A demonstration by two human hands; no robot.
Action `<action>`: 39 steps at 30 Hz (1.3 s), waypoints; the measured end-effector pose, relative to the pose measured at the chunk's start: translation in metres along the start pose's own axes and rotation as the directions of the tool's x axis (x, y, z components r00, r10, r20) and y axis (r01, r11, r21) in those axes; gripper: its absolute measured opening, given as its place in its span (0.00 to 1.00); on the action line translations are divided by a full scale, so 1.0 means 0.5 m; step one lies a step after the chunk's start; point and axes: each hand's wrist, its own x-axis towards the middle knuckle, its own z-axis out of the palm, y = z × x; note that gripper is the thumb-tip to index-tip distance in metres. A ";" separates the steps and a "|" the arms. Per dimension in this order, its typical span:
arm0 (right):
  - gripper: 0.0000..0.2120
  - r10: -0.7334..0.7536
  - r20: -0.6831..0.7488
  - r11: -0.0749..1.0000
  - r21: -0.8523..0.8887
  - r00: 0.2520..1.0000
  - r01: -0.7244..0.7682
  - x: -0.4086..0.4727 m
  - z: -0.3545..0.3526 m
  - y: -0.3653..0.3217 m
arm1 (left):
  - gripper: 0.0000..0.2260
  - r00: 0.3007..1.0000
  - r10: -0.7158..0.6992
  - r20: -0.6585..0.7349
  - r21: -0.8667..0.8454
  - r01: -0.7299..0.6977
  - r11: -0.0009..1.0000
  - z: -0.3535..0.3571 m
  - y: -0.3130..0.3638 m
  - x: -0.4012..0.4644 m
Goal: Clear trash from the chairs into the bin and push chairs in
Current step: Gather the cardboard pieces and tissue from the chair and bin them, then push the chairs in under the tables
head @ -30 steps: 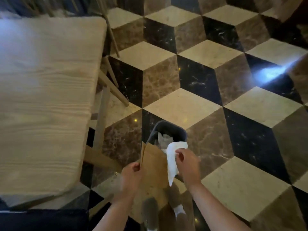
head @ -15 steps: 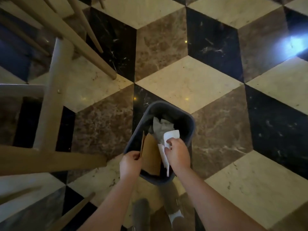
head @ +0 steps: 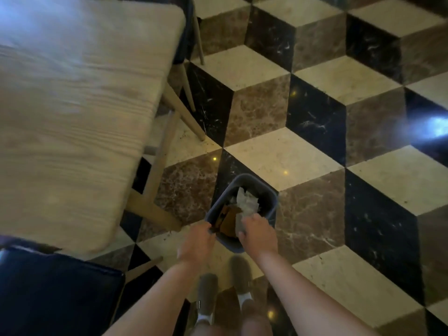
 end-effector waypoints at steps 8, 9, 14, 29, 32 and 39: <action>0.16 -0.319 -0.106 0.925 -0.252 0.942 0.285 -0.221 -0.158 -0.198 | 0.15 0.947 0.077 -0.313 0.371 0.047 0.928 -0.139 -0.004 -0.303; 0.16 -0.368 -0.127 0.909 -0.255 0.921 0.329 -0.241 -0.164 -0.217 | 0.16 0.933 0.063 -0.354 0.352 0.071 0.933 -0.143 -0.016 -0.330; 0.18 -0.592 -0.103 0.776 -0.340 0.800 0.531 -0.318 -0.167 -0.322 | 0.19 0.811 0.010 -0.586 0.283 0.192 0.940 -0.171 -0.097 -0.453; 0.15 -0.916 0.057 0.350 -0.369 0.396 0.861 -0.699 0.073 -0.582 | 0.20 0.427 -0.400 -0.811 -0.216 0.417 0.883 -0.034 -0.451 -0.879; 0.17 -0.918 0.097 0.329 -0.356 0.384 0.875 -0.800 0.151 -0.585 | 0.20 0.389 -0.433 -0.814 -0.248 0.441 0.863 0.032 -0.520 -0.976; 0.17 -0.931 0.159 0.262 -0.334 0.328 0.905 -0.987 0.252 -0.621 | 0.16 0.336 -0.526 -0.782 -0.339 0.478 0.810 0.139 -0.641 -1.163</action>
